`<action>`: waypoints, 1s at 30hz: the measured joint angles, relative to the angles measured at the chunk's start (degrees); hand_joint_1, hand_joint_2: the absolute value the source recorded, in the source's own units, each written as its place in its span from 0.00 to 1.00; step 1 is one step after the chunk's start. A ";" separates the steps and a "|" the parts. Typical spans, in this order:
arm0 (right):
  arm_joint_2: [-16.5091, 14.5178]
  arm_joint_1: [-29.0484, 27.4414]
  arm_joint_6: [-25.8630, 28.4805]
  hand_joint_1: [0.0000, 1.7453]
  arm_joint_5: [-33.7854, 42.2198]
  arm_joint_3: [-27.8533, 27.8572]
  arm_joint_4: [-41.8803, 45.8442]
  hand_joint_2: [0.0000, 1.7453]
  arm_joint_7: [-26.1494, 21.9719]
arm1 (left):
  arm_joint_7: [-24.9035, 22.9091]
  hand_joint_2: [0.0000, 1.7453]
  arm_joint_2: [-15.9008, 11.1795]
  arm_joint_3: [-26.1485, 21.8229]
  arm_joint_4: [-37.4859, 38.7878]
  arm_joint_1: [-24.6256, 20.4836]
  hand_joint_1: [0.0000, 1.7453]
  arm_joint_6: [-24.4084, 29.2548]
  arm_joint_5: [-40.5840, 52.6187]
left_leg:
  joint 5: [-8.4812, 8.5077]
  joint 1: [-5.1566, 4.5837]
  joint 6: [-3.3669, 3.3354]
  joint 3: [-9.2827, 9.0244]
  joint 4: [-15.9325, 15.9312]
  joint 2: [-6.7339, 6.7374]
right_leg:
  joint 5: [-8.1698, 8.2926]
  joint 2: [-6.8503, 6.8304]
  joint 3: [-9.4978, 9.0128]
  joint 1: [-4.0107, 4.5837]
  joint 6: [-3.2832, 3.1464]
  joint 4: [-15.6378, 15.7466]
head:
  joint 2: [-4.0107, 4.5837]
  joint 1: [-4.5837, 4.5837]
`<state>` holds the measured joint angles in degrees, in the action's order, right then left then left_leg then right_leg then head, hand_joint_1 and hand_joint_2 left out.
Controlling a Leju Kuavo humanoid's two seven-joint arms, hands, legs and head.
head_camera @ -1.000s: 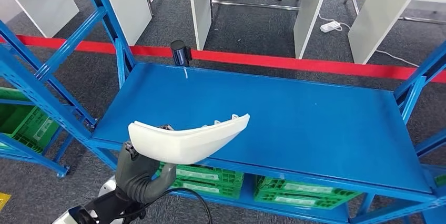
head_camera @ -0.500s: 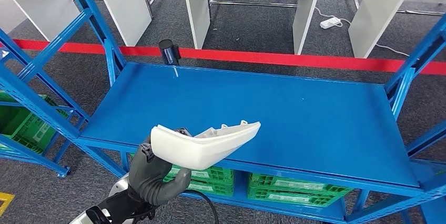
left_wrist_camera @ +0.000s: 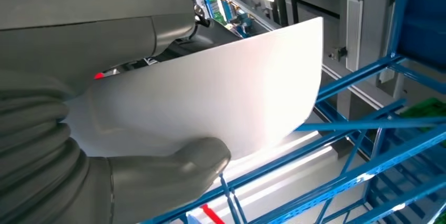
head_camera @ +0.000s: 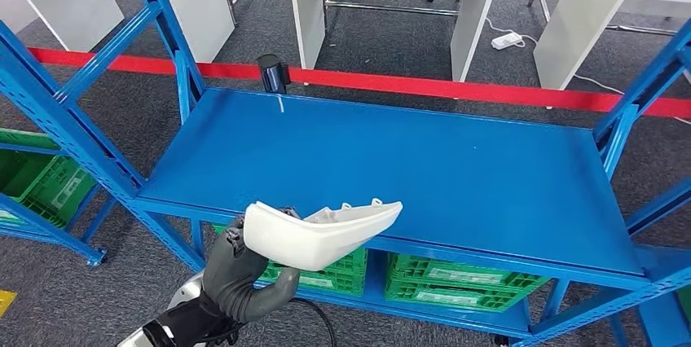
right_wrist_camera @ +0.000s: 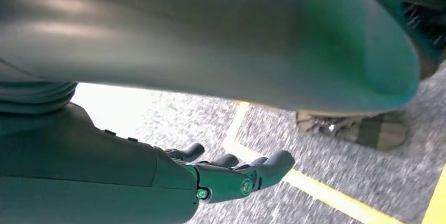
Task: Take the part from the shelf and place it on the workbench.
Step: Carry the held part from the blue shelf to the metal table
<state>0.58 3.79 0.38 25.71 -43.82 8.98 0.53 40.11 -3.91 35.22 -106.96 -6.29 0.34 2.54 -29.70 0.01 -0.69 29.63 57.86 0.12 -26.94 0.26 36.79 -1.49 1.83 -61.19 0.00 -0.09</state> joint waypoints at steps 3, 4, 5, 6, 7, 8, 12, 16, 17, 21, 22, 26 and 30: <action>0.02 0.12 -0.01 0.00 0.17 -0.01 0.00 0.00 -0.64 | 0.00 1.00 0.00 0.01 0.55 -0.22 1.00 -0.85 -0.31 | 1.21 -0.03 -0.75 1.38 -0.18 0.27 | -6.87 0.00 3.39 0.05 0.53 -9.32 | 0.00 -0.40; 0.03 0.13 -0.01 0.00 0.34 -0.01 0.00 0.00 -0.68 | 0.00 1.00 -0.01 0.01 0.76 -0.22 1.00 -1.20 -0.43 | 1.51 -0.11 -0.82 1.84 -0.09 0.32 | -8.40 0.00 4.23 0.09 0.63 -12.42 | 0.00 -0.47; 0.03 0.12 -0.01 0.00 0.56 -0.01 0.00 0.00 -0.70 | 0.00 1.00 -0.01 0.01 0.98 -0.23 1.00 -1.56 -0.53 | 1.78 -0.17 -0.83 2.28 0.03 0.35 | -8.83 -0.01 4.18 0.14 0.66 -13.83 | 0.00 -0.50; 0.04 0.11 -0.01 0.00 0.80 -0.01 0.00 0.00 -0.73 | 0.00 1.00 0.00 0.02 1.20 -0.25 1.00 -1.96 -0.60 | 2.00 -0.21 -0.79 2.65 0.19 0.36 | -8.18 -0.01 2.98 0.20 0.60 -12.99 | 0.00 -0.55; 0.04 0.11 -0.01 0.00 1.03 0.00 0.00 0.00 -0.87 | 0.00 1.00 0.01 0.03 1.43 -0.34 1.00 -2.30 -0.60 | 2.16 -0.21 -0.71 2.96 0.41 0.35 | -6.78 -0.01 0.66 0.27 0.47 -9.98 | 0.00 -0.60; 0.06 0.13 -0.01 0.00 1.19 0.01 0.00 0.00 -1.21 | 0.00 1.00 0.02 0.08 1.67 -0.48 1.00 -2.54 -0.49 | 2.27 -0.21 -0.60 3.25 0.67 0.36 | -5.49 -0.02 -2.20 0.35 0.23 -5.72 | 0.00 -0.64; 0.16 0.16 -0.01 0.00 1.81 0.04 0.00 0.00 -3.87 | -0.04 1.00 0.03 0.43 2.76 -0.84 1.00 -2.82 0.03 | 2.90 -0.41 0.45 3.99 1.24 0.35 | -3.71 0.00 -6.59 1.05 -1.19 1.92 | 0.00 -0.64; 0.01 0.11 0.10 0.00 2.55 0.21 0.00 0.00 -6.53 | -0.04 1.00 -0.09 0.49 3.98 -0.99 1.00 -4.34 -0.09 | 0.54 -0.32 1.85 5.41 4.07 0.05 | -2.38 -0.24 -5.62 0.44 -2.64 2.80 | 0.00 -0.39; 0.00 0.12 0.14 0.00 2.96 0.39 0.00 0.00 -7.47 | -0.04 1.00 -0.12 0.51 4.54 -1.08 1.00 -5.05 -0.22 | -1.76 -0.11 2.18 6.49 7.07 -0.02 | -2.01 -0.29 -5.21 0.42 -2.82 2.82 | 0.00 -0.24; 0.06 0.10 0.16 0.00 4.52 1.53 0.00 0.00 -10.82 | -0.04 1.00 -0.03 0.70 7.10 -1.74 1.00 -7.16 -0.56 | -6.13 0.55 3.11 8.27 16.10 0.00 | -0.56 -0.30 -3.20 0.39 -2.60 2.63 | 0.00 0.05; 0.11 0.11 0.16 0.00 4.74 1.75 0.00 0.00 -11.20 | -0.04 1.00 0.07 0.79 7.64 -2.07 1.00 -7.33 -0.60 | -4.77 0.70 3.18 6.39 13.69 0.01 | -0.26 -0.29 -2.80 0.33 -2.41 2.55 | 0.00 0.06; 0.55 0.12 0.16 0.00 5.38 2.66 0.00 0.00 -11.48 | -0.03 1.00 0.70 1.35 9.30 -3.51 1.00 -7.48 -0.66 | -1.30 0.57 2.49 -1.68 0.58 -0.31 | 0.86 -0.21 -1.83 0.18 -1.02 2.22 | 0.00 0.08; 0.96 -0.10 0.16 0.00 7.42 3.67 0.00 0.00 -10.76 | -0.04 1.00 1.25 1.90 10.58 -4.45 1.00 -7.29 -0.67 | -0.30 0.24 0.33 -0.59 -0.04 -0.34 | 1.06 -0.10 -1.22 -0.08 0.60 1.93 | 0.00 -0.06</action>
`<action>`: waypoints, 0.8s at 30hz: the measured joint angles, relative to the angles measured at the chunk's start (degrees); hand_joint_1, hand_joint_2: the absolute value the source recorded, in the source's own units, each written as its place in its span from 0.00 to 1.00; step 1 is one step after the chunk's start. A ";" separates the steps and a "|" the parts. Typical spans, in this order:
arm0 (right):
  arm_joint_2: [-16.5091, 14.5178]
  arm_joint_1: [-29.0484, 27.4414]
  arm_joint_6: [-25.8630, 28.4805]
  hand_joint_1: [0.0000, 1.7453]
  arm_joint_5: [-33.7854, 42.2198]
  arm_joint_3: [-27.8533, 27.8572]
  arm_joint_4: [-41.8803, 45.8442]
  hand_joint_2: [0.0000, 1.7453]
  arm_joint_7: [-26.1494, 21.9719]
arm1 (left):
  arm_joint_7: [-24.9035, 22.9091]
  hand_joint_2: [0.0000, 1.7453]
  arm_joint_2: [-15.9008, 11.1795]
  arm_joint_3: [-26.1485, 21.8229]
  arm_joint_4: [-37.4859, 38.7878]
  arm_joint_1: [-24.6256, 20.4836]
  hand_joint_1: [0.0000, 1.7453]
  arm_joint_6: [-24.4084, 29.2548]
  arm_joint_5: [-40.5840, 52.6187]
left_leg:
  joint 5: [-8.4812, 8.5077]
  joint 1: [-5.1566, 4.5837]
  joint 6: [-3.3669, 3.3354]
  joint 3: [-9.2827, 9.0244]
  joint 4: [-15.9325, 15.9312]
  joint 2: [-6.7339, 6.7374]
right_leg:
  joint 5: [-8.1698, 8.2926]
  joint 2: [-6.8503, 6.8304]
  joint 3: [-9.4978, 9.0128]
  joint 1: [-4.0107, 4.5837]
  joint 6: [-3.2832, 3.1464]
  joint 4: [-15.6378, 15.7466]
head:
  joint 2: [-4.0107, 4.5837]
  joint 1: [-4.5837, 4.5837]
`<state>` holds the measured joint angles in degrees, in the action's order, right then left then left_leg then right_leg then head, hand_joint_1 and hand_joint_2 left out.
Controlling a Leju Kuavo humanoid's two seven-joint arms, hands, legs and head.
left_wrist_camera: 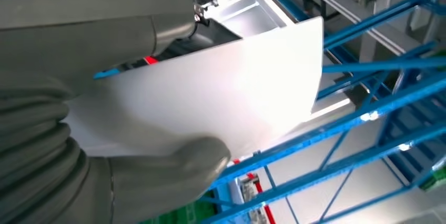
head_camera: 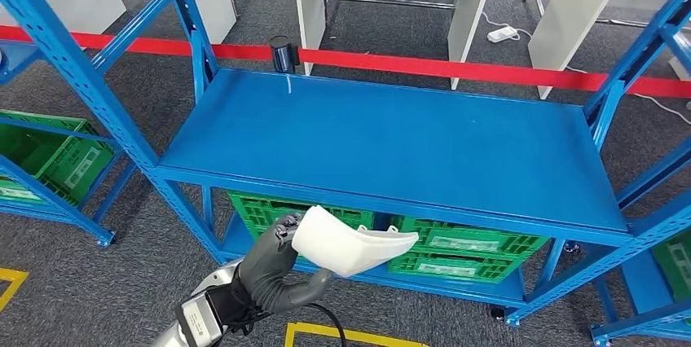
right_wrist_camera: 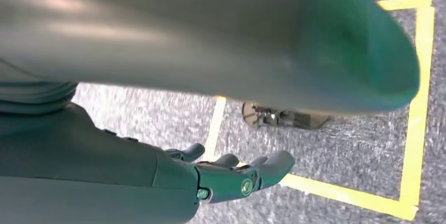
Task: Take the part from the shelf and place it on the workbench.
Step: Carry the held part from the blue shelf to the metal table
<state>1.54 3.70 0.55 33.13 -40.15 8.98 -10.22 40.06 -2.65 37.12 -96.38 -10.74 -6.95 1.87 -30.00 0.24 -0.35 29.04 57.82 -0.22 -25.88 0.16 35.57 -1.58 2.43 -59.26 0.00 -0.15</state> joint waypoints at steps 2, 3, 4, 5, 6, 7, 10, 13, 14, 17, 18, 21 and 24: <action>0.15 -0.09 -0.07 0.00 0.84 0.71 0.00 0.00 -0.05 | 0.00 1.00 0.38 0.25 0.58 -0.64 1.00 0.42 0.05 | 1.00 0.07 -0.96 1.08 -0.22 0.20 | -3.96 0.02 1.76 0.00 0.24 -4.28 | 0.00 -0.27; 0.19 -0.09 -0.11 0.00 1.09 1.03 0.00 0.00 -0.05 | 0.00 1.00 0.53 0.35 0.88 -0.87 1.00 0.70 0.20 | 1.45 -0.03 -1.22 1.72 -0.19 0.26 | -6.64 0.01 3.05 0.14 0.26 -7.87 | 0.00 -0.44; 0.21 -0.10 -0.15 0.00 1.24 1.28 0.00 0.00 -0.04 | 0.00 1.00 0.63 0.45 1.19 -1.02 1.00 1.00 0.42 | 1.90 -0.18 -1.38 2.33 -0.13 0.33 | -8.77 0.01 4.20 0.23 0.26 -11.58 | 0.00 -0.57; 0.23 -0.11 -0.15 0.00 1.42 1.51 0.00 0.00 -0.01 | 0.00 1.00 0.70 0.59 1.52 -1.14 1.00 1.26 0.68 | 2.34 -0.34 -1.47 2.93 -0.04 0.38 | -9.69 0.01 4.71 0.37 0.21 -14.17 | 0.00 -0.63; 0.23 -0.12 -0.15 0.00 1.60 1.71 0.00 0.00 0.07 | 0.00 1.00 0.79 0.79 1.87 -1.28 1.00 1.42 0.90 | 2.75 -0.50 -1.51 3.50 0.08 0.41 | -9.40 0.01 4.29 0.49 0.06 -14.90 | 0.00 -0.67; 0.23 -0.11 -0.14 0.00 1.75 1.92 0.00 0.00 0.18 | 0.00 1.00 0.89 1.00 2.19 -1.42 1.00 1.53 1.00 | 3.11 -0.63 -1.50 4.01 0.22 0.42 | -8.19 0.01 2.70 0.64 -0.18 -13.40 | 0.00 -0.70; 0.27 0.05 -0.14 0.00 1.89 2.23 0.00 0.00 0.58 | 0.00 1.00 1.39 1.37 2.95 -1.98 1.00 1.45 0.78 | 3.88 -0.85 -1.13 5.14 0.76 0.44 | -5.19 -0.01 -5.06 1.29 -1.40 -2.09 | 0.00 -0.75; 0.25 0.19 -0.17 0.00 1.91 2.30 0.00 0.00 0.59 | 0.00 1.00 1.83 1.55 3.57 -2.79 1.00 1.08 0.56 | 4.74 -0.85 -0.19 5.52 0.90 0.48 | -4.69 -0.05 -6.51 1.84 -2.19 1.20 | 0.00 -0.81; 0.12 0.21 -0.16 0.00 1.91 2.32 0.00 0.00 0.42 | 0.00 1.00 1.94 1.62 3.77 -3.01 1.00 1.02 0.52 | 4.92 -0.85 0.15 5.65 0.93 0.46 | -4.37 -0.13 -6.32 1.69 -2.52 1.48 | 0.00 -0.87; -0.25 0.25 -0.05 0.00 1.91 2.48 0.00 0.00 -0.35 | 0.01 1.00 2.09 1.76 4.40 -3.40 1.00 1.01 0.38 | 1.10 -0.67 1.34 7.36 4.97 0.22 | -2.84 -0.39 -5.21 1.11 -3.45 1.98 | 0.00 -0.61; -0.30 0.25 -0.04 0.00 1.91 2.55 0.00 0.00 -0.50 | 0.01 1.00 2.10 1.80 4.63 -3.44 1.00 1.01 0.33 | -1.54 -0.49 1.75 8.54 8.45 0.17 | -2.37 -0.39 -4.60 1.10 -3.59 1.98 | 0.00 -0.45; -0.42 0.17 -0.04 0.00 1.91 2.67 0.00 0.00 -0.60 | 0.00 1.00 2.10 1.87 5.29 -3.46 1.00 1.01 0.31 | -5.36 0.05 2.56 10.35 16.80 0.20 | -1.05 -0.47 -2.65 1.03 -3.45 1.76 | 0.00 -0.26; -0.46 0.17 -0.04 0.00 1.89 2.75 0.00 0.00 -1.45 | 0.00 1.00 2.11 1.93 5.63 -3.46 1.00 1.12 0.57 | -1.59 0.38 2.72 4.04 8.99 0.24 | -0.02 -0.50 -1.21 0.88 -2.88 1.47 | 0.00 -0.19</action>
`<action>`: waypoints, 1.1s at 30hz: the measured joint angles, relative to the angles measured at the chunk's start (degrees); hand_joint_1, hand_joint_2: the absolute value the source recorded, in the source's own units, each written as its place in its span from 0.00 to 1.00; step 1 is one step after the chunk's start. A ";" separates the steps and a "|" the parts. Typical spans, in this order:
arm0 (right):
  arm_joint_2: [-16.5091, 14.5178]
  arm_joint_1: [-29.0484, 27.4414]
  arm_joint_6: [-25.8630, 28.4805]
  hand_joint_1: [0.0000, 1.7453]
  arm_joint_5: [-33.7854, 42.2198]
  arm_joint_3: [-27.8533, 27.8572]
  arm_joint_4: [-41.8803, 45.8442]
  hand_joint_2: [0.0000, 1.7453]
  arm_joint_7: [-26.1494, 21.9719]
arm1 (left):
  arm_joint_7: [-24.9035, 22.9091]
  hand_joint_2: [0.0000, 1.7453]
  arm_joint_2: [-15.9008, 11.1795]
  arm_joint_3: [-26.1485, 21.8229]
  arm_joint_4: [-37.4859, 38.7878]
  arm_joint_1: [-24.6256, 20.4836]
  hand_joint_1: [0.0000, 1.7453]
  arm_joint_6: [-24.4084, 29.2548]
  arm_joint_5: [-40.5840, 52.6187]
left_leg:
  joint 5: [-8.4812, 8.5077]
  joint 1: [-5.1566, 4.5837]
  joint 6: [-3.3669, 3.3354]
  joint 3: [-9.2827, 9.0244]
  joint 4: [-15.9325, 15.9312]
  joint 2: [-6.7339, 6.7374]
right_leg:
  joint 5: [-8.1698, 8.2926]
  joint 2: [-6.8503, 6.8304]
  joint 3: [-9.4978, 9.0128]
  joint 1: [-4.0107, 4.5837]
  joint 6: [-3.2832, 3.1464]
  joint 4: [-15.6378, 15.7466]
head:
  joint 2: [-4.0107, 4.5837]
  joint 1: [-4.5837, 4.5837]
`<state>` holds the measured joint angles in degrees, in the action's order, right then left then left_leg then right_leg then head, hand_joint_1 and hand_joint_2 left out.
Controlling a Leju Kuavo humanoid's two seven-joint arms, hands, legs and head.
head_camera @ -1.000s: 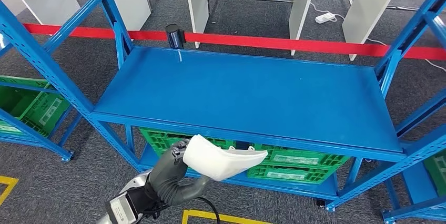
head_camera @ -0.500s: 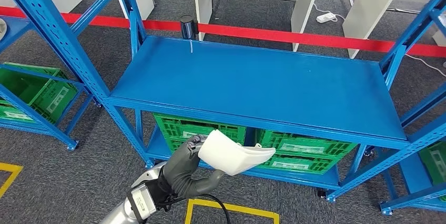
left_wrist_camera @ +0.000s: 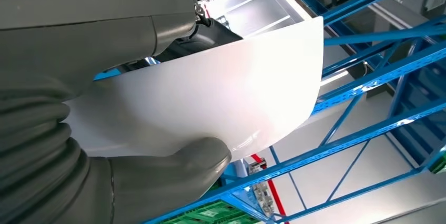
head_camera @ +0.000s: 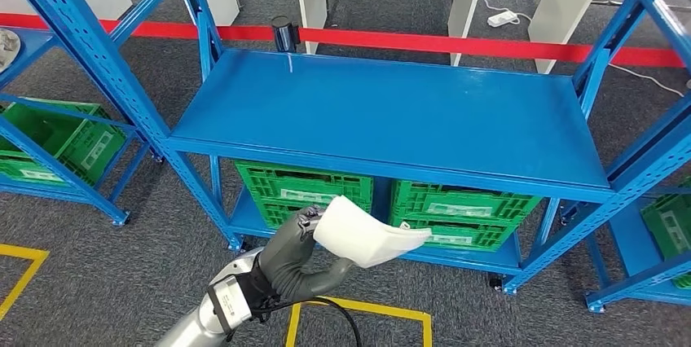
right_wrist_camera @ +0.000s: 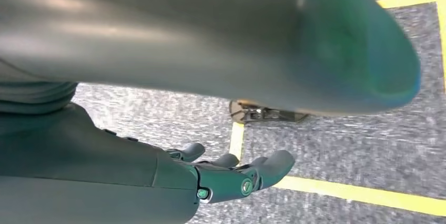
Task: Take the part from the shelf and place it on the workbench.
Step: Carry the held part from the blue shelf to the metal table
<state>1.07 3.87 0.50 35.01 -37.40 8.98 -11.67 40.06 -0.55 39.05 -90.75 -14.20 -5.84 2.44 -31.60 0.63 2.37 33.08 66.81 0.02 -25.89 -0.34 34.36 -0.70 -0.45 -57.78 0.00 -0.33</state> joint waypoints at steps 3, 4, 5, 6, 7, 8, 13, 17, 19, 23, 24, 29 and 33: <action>-0.02 -0.02 0.00 0.00 -0.15 0.05 0.00 0.00 -0.48 | 0.03 1.00 -0.05 0.10 -0.22 0.17 1.00 0.25 0.58 | 0.77 -0.21 -0.79 -5.59 -9.05 -0.14 | 0.91 0.03 0.63 0.10 1.03 -0.25 | 0.00 0.11; -0.03 -0.05 0.00 0.00 -0.19 0.05 0.00 0.00 -0.11 | 0.04 1.00 -0.10 0.16 -0.29 0.26 1.00 0.28 0.64 | 0.75 -0.39 -1.28 -5.60 -9.54 -0.21 | 1.25 0.02 0.74 0.11 1.43 -0.23 | 0.00 0.09; -0.03 -0.12 0.00 0.00 -0.19 0.04 0.00 0.00 0.27 | 0.05 1.00 -0.15 0.21 -0.31 0.32 1.00 0.28 0.64 | 1.03 -0.47 -1.84 -5.22 -9.56 -0.22 | 1.58 0.02 0.81 0.05 1.83 -0.17 | 0.00 0.04; -0.04 -0.19 0.00 0.00 -0.18 0.04 0.00 0.00 0.54 | 0.05 1.00 -0.20 0.26 -0.31 0.33 1.00 0.28 0.64 | 1.40 -0.47 -2.46 -4.88 -9.67 -0.15 | 1.52 0.06 1.00 -0.08 2.18 -0.30 | 0.00 0.01; -0.06 -0.28 0.00 0.00 -0.14 0.04 0.00 0.00 0.69 | 0.04 1.00 -0.23 0.30 -0.31 0.34 1.00 0.28 0.64 | 1.88 -0.45 -3.04 -4.50 -9.80 -0.07 | 0.69 0.10 1.39 -0.19 2.48 -0.97 | 0.00 -0.08; -0.10 -0.35 -0.05 0.00 -0.10 0.04 0.00 0.00 0.74 | 0.04 1.00 -0.24 0.33 -0.31 0.33 1.00 0.28 0.64 | 2.41 -0.38 -3.53 -3.98 -9.92 0.02 | -1.13 0.15 2.17 -0.26 2.69 -2.78 | 0.00 -0.21; -0.22 -0.53 -0.16 0.00 -0.01 0.05 0.00 0.00 1.03 | 0.04 1.00 -0.33 0.44 -0.05 0.35 1.00 0.25 0.62 | 4.64 -0.62 -4.11 -0.62 -9.28 0.19 | -8.38 0.21 5.19 -0.27 3.11 -15.56 | 0.00 -0.64; -0.27 -0.44 -0.10 0.00 -0.05 0.04 0.00 0.00 0.02 | 0.04 1.00 -0.29 0.73 0.24 0.11 1.00 0.03 0.69 | 5.67 -0.77 -3.30 1.36 -8.18 0.19 | -4.66 0.27 -4.19 -0.02 2.27 -2.72 | 0.00 -0.73; -0.37 -0.33 -0.11 0.00 -0.11 0.03 0.00 0.00 -0.75 | 0.05 1.00 -0.22 0.89 0.23 -0.07 1.00 -0.09 0.80 | 6.20 -0.85 -2.59 1.74 -7.98 0.21 | -4.99 0.33 -5.23 0.31 1.59 -0.39 | 0.00 -0.70; -0.74 -0.44 -0.08 0.00 -0.03 0.03 0.00 0.00 -2.43 | 0.07 1.00 -0.20 0.96 0.18 -0.17 1.00 -0.62 1.19 | 4.28 -0.72 -1.19 2.99 -5.60 0.02 | -3.46 0.03 -4.01 -0.09 -0.02 0.02 | 0.00 -0.44; -0.82 -0.43 -0.07 0.00 0.01 0.03 0.00 0.00 -2.77 | 0.07 1.00 -0.20 0.98 0.19 -0.18 1.00 -0.85 1.26 | 1.89 -0.60 -0.87 4.05 -2.75 -0.02 | -2.96 -0.07 -3.48 -0.14 -0.27 0.07 | 0.00 -0.28; -0.82 -0.51 -0.07 0.00 0.52 0.03 0.00 0.00 -3.90 | 0.04 1.00 -0.20 1.04 0.28 -0.26 1.00 -1.81 1.39 | -2.19 -0.43 -0.21 4.34 5.66 -0.01 | -0.78 -0.12 -0.55 -0.09 -0.24 -0.11 | 0.00 0.08; -0.83 -0.53 -0.05 0.00 0.73 0.03 0.00 0.00 -4.07 | 0.05 1.00 -0.17 1.09 0.24 -0.96 1.00 -2.03 1.40 | 0.98 -0.75 -1.41 -5.07 -8.76 -0.06 | 0.55 -0.09 0.49 -0.02 0.70 -0.26 | 0.00 0.16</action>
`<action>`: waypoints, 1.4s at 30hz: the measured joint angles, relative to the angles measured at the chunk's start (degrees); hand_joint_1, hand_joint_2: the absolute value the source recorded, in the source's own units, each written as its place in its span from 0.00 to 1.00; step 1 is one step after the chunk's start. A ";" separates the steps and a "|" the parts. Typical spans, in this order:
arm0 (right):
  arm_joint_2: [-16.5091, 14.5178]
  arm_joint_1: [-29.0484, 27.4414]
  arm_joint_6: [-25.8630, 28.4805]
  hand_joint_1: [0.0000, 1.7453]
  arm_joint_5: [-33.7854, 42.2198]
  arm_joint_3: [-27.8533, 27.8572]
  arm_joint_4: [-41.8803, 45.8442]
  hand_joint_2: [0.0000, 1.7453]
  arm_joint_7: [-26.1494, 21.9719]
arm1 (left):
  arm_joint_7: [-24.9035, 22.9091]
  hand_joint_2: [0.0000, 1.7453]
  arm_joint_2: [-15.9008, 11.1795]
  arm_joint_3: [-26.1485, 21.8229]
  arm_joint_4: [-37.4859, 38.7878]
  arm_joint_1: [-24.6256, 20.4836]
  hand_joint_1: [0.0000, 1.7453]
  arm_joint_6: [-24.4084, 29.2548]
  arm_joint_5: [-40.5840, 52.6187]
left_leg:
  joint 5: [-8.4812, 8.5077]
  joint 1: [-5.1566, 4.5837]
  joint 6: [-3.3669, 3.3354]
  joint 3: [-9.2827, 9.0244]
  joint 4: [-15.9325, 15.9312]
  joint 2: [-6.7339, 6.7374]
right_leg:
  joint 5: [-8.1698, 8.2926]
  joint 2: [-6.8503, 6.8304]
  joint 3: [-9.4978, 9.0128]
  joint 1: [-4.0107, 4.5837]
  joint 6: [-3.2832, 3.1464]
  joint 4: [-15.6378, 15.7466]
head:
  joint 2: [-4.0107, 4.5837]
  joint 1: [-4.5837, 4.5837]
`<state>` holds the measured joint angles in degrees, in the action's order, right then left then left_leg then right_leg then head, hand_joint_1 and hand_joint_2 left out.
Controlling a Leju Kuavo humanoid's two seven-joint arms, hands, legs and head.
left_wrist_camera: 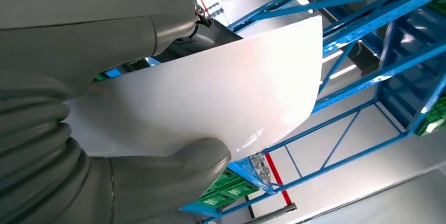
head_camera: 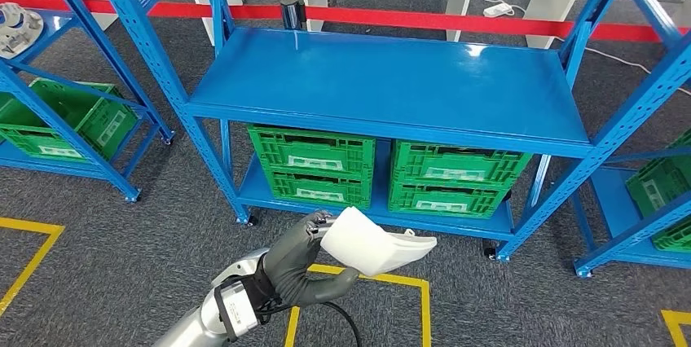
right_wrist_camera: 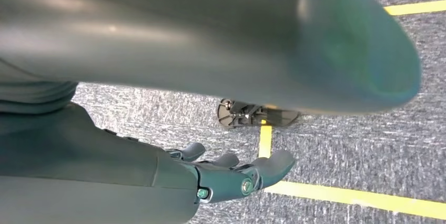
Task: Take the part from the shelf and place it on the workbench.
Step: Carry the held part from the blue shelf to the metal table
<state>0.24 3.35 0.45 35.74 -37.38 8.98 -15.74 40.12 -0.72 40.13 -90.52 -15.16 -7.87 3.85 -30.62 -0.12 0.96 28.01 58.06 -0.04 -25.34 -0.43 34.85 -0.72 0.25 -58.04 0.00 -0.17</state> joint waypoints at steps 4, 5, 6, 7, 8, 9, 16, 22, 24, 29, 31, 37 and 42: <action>-0.05 -0.01 0.00 0.00 0.10 0.00 0.00 0.00 0.33 | 0.01 1.00 0.09 0.02 0.02 -0.32 1.00 -0.43 0.02 | 0.83 -0.10 -1.82 0.56 -1.36 0.03 | 0.34 0.07 0.59 -0.09 1.42 -0.32 | 0.00 -0.04; -0.08 -0.04 -0.04 0.00 0.10 0.00 0.00 0.00 0.39 | 0.00 1.00 0.16 0.03 0.02 -0.38 1.00 -0.47 0.02 | 1.31 0.02 -2.29 0.96 -1.56 0.09 | -1.05 0.15 1.29 -0.10 1.68 -1.74 | 0.00 -0.17; -0.09 -0.05 -0.06 0.00 0.09 0.00 0.00 0.00 0.43 | 0.00 1.00 0.25 0.06 0.03 -0.43 1.00 -0.48 0.05 | 1.78 0.12 -2.64 1.44 -1.68 0.16 | -3.22 0.22 2.38 -0.16 1.88 -4.33 | 0.00 -0.33; -0.10 -0.05 -0.08 0.00 0.08 0.00 0.00 0.00 0.49 | -0.01 1.00 0.31 0.10 0.07 -0.47 1.00 -0.48 0.11 | 2.19 0.08 -2.83 1.99 -1.66 0.19 | -5.81 0.27 3.76 -0.16 2.08 -7.97 | 0.00 -0.50; -0.11 -0.07 -0.10 0.00 0.08 0.00 0.00 0.00 0.60 | -0.01 1.00 0.36 0.15 0.15 -0.48 1.00 -0.48 0.17 | 2.56 0.04 -2.90 2.54 -1.60 0.23 | -7.97 0.29 5.08 -0.18 2.25 -11.85 | 0.00 -0.63; -0.11 -0.10 -0.08 0.00 0.08 0.00 0.00 0.00 0.73 | -0.01 1.00 0.37 0.19 0.30 -0.47 1.00 -0.49 0.22 | 2.88 0.01 -2.90 3.01 -1.50 0.27 | -9.14 0.29 5.88 -0.19 2.38 -14.78 | 0.00 -0.69; -0.09 0.00 -0.08 0.00 1.31 0.17 0.00 0.00 1.28 | -0.04 1.00 0.43 0.25 1.10 -0.80 1.00 -0.57 -0.21 | 3.65 -0.28 -1.85 4.79 0.06 1.05 | -4.49 -0.88 -4.75 0.34 1.05 0.07 | 0.00 -0.80; -0.05 -0.10 0.00 0.00 2.28 0.63 0.00 0.00 1.28 | -0.02 1.00 0.41 0.36 1.17 -1.05 1.00 -0.45 -0.26 | -1.32 -0.03 0.18 8.08 7.61 0.70 | -3.28 0.76 -3.64 0.03 -1.14 0.51 | 0.00 -0.37; -0.02 -0.19 0.01 0.00 2.31 0.73 0.00 0.00 1.28 | -0.01 1.00 0.37 0.39 1.25 -0.96 1.00 -0.42 -0.26 | -4.74 0.10 0.43 10.99 14.91 0.45 | -2.96 1.44 -3.17 0.07 -1.22 0.47 | 0.00 -0.24; 0.04 -0.28 0.01 0.00 2.35 0.80 0.00 0.00 1.40 | -0.01 1.00 0.29 0.45 1.26 -0.88 1.00 -0.42 -0.26 | 1.33 0.21 -0.31 4.77 4.59 -2.37 | -2.45 3.91 -2.78 0.03 -0.64 0.39 | 0.00 -0.21; 0.19 -0.17 0.01 0.00 2.59 0.83 0.00 0.00 1.49 | -0.01 1.00 0.16 0.48 1.08 -0.83 1.00 -0.50 -0.24 | 2.16 0.23 -0.63 2.54 -0.01 -4.34 | -2.11 4.97 -2.28 -0.15 -0.01 0.36 | 0.00 -0.15; 0.88 -0.44 -0.20 0.00 4.61 1.74 -0.07 0.00 1.20 | -0.01 1.00 0.13 0.81 -0.47 -0.79 1.00 -0.81 0.67 | 2.57 0.59 -2.11 2.40 -1.51 -0.65 | -5.34 3.02 1.59 0.04 1.83 -5.90 | 0.00 -0.64; 1.47 -0.64 -0.06 0.00 6.09 2.86 -0.07 0.00 1.14 | -0.01 1.00 0.16 1.37 -1.48 -0.79 1.00 -0.77 0.91 | 2.25 0.54 -2.21 2.70 -0.94 3.21 | -6.90 0.55 4.87 -0.25 2.66 -13.20 | 0.00 -0.99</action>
<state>1.71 2.71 0.39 41.83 -34.52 8.92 -14.60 40.11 -0.56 41.50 -92.00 -15.95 -8.63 4.75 -28.37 0.42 -1.25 30.71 57.12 3.17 -32.24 0.12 39.72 -0.97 2.91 -71.24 0.00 -1.17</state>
